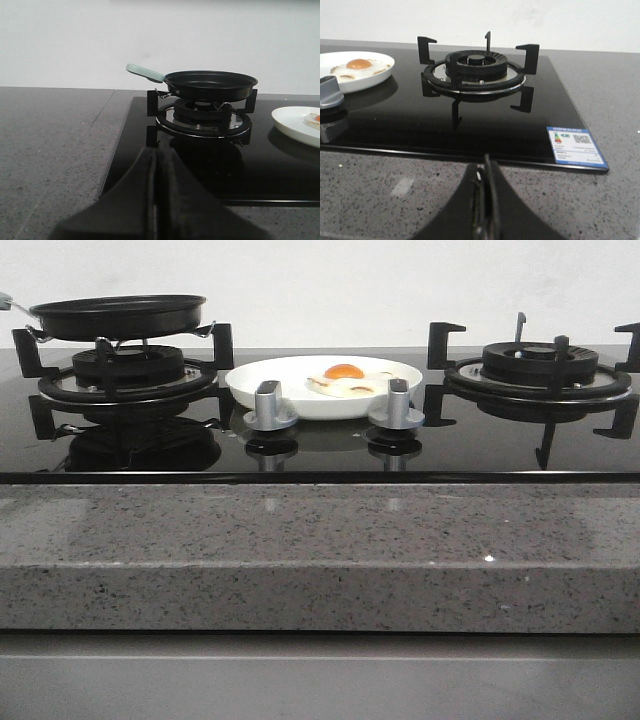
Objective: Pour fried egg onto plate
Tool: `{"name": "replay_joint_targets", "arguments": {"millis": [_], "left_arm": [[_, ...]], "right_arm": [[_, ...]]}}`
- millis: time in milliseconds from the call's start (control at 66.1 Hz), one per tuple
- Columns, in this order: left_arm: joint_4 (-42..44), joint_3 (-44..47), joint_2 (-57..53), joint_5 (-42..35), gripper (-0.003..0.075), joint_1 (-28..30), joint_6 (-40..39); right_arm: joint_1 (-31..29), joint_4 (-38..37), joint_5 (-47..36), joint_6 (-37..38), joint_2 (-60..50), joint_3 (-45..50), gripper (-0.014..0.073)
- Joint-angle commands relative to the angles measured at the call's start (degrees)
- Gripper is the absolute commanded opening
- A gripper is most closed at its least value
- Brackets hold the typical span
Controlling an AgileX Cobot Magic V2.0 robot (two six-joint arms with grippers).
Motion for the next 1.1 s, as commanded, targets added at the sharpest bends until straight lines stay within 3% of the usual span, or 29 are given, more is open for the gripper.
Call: {"name": "replay_joint_targets", "arguments": {"millis": [0, 363, 575, 1090], "left_arm": [[0.0, 0.38, -0.79, -4.54, -0.002, 0.12, -0.42], [0.0, 0.38, -0.79, -4.54, -0.002, 0.12, -0.42], [0.0, 0.38, -0.79, -4.54, -0.002, 0.12, -0.42], [0.0, 0.38, -0.79, -4.54, -0.002, 0.12, -0.42]], "right_arm": [[-0.49, 0.25, -5.48, -0.77, -1.17, -0.46, -0.0066], [-0.49, -0.19, -6.29, -0.7, -1.17, -0.45, -0.0066], [-1.38, -6.49, -7.75, 6.82, -1.22, -0.45, -0.0066], [-3.59, -6.49, -9.98, 7.82, -1.22, -0.45, -0.0066]]}}
